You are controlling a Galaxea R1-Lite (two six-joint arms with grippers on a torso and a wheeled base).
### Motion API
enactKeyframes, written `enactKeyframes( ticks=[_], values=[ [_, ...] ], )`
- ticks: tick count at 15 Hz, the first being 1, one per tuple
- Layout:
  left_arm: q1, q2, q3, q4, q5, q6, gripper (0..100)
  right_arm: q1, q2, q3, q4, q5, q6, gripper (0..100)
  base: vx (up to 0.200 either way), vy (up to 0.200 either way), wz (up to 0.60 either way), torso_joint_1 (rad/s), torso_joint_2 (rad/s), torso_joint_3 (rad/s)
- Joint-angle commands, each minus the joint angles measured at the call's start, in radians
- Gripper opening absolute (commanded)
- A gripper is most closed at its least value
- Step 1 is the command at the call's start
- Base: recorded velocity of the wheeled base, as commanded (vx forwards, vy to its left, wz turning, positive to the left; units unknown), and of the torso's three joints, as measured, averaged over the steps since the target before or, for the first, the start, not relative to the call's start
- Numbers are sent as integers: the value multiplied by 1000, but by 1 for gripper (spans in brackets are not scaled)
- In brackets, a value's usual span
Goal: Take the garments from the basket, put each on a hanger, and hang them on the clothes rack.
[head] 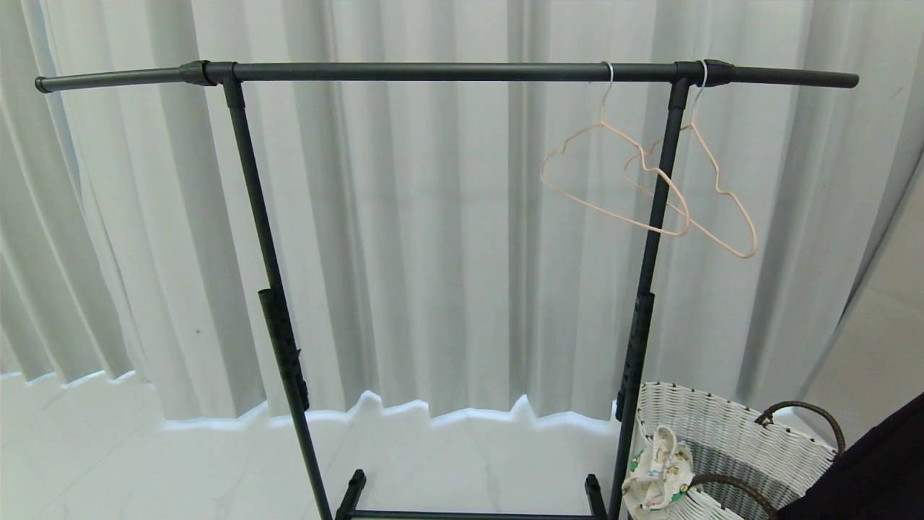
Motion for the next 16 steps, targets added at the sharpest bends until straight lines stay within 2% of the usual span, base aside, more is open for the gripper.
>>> enactKeyframes(
  ticks=[1, 4, 9, 13, 16],
  values=[
    [0, 2, 0, 0, 0, 0, 100, 4, -42, 3, -1, 0, 0, 0, -200, 0, 0, -2, -2, 2],
    [0, 2, 0, 0, 0, 3, 100, 24, -43, 3, -1, 3, 1, 0, -200, 0, 0, 7, 2, 1],
    [0, 0, 0, 0, 0, 0, 100, 122, -34, 28, -3, 15, 1, 0, -200, 0, 0, 0, 0, 0],
    [0, 0, 0, 0, 0, 0, 100, 153, -14, 46, -4, 17, 13, 0, -200, 0, 0, 2, 1, 2],
    [0, 2, 0, 0, 0, 5, 100, 329, 33, 65, -4, 17, 131, 0, 0, 0, 0, 0, 0, 0]
  ],
)
